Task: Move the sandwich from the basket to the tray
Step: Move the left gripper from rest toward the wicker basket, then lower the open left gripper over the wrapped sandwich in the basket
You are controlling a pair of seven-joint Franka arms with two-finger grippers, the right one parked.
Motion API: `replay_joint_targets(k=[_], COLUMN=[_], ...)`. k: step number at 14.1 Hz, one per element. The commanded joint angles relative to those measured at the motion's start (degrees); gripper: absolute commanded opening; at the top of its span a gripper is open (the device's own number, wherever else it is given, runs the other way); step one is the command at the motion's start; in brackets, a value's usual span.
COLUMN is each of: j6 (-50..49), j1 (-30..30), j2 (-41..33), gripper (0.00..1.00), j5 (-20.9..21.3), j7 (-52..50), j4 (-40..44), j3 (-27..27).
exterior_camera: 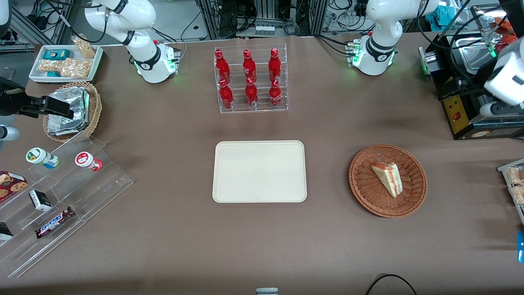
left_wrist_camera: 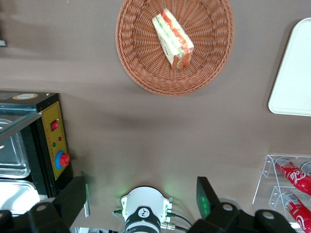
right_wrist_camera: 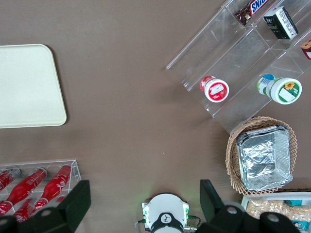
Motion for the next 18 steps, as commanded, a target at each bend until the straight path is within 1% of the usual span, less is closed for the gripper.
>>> replay_joint_targets(k=[1, 4, 6, 7, 8, 11, 13, 15, 18], j6=[4.45, 20.6, 28.26, 30.56, 31.8, 33.57, 34.97, 36.73, 40.5], j1=[0.76, 2.43, 3.75, 3.76, 3.58, 3.06, 1.92, -0.97, -3.27], j2=[6.63, 7.26, 8.74, 10.06, 11.46, 13.14, 13.93, 14.64, 17.27], gripper=[1.0, 1.0, 1.0, 1.0, 1.0, 1.0, 1.0, 1.0, 1.0], j5=[-0.78, -4.73, -6.85, -7.03, -7.12, -6.77, -6.5, -6.5, -6.41], j7=[-0.94, -1.2, -4.52, -6.37, -10.39, -20.77, -20.98, -21.41, -21.5], j4=[-0.31, -12.5, -17.45, -17.55, -17.47, -17.38, -17.38, -17.38, -17.12], j3=[1.38, 1.65, 1.65, 1.65, 1.65, 1.3, 1.21, 1.21, 1.21])
